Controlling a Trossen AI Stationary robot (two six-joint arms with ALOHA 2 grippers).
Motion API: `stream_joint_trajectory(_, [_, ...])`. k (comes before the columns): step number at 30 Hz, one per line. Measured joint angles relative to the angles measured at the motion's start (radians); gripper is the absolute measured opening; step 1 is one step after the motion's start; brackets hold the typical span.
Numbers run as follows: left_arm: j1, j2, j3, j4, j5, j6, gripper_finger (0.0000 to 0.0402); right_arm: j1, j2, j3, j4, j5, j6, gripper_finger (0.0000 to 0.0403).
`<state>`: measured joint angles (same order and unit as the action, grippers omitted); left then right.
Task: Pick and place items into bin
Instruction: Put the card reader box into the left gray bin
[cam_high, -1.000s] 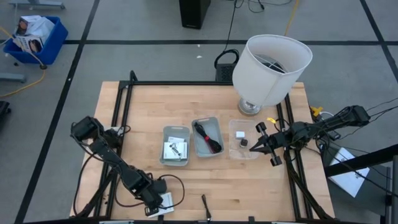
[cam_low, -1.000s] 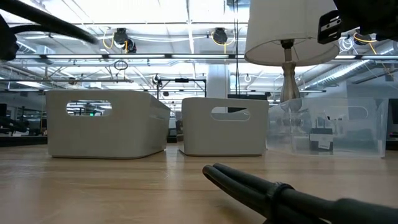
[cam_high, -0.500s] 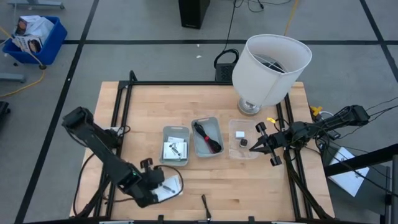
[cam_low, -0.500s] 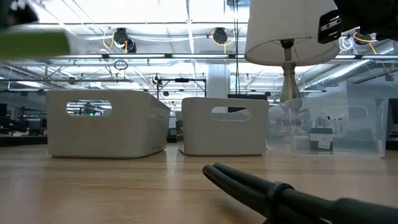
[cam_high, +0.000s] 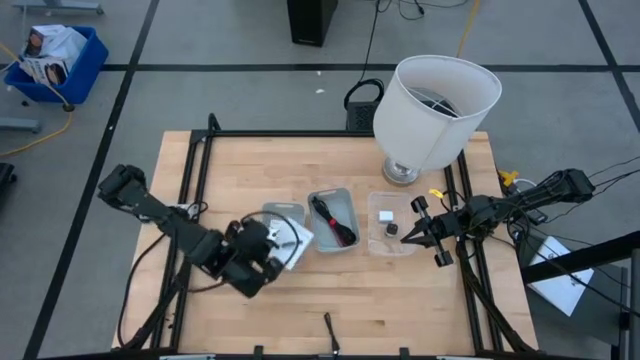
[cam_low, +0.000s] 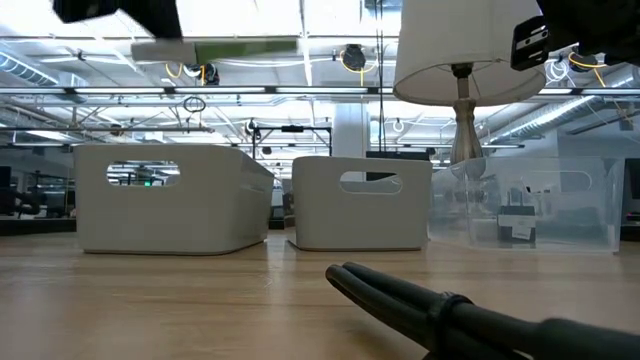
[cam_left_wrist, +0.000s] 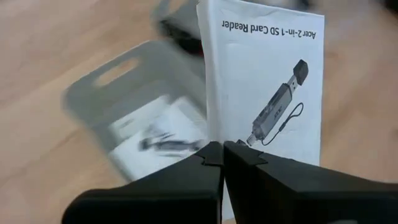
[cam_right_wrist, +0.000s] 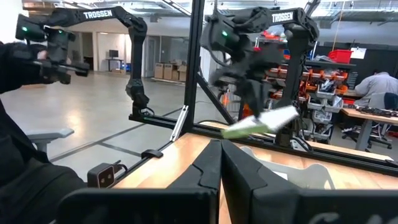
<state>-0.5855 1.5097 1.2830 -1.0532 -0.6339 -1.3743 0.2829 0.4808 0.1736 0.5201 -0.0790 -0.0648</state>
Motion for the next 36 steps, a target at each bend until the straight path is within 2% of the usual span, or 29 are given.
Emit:
stream_joint_trajectory(5, [0.088, 0.0, -0.058, -0.1, 0.101, -0.212, 0.0002, 0.0, 0.0, 0.0, 0.0, 0.0, 0.024, 0.0004])
stream_joint_trajectory(10, [0.141, 0.0, -0.126, -0.083, 0.185, -0.29, 0.0001, 0.0, 0.0, 0.0, 0.0, 0.0, 0.014, 0.0004])
stream_joint_trajectory(23, [0.201, 0.033, -0.146, -0.015, 0.272, -0.283, 0.0005, 0.0, -0.001, 0.0, 0.0, 0.0, -0.024, 0.0004])
stream_joint_trajectory(31, [0.205, 0.056, -0.145, 0.022, 0.286, -0.214, 0.0027, 0.0, -0.003, 0.0, 0.0, 0.0, -0.007, 0.0004])
stream_joint_trajectory(36, [0.205, 0.056, -0.145, 0.023, 0.288, -0.213, 0.0062, 0.0, -0.003, 0.0, 0.0, 0.0, -0.007, 0.0004])
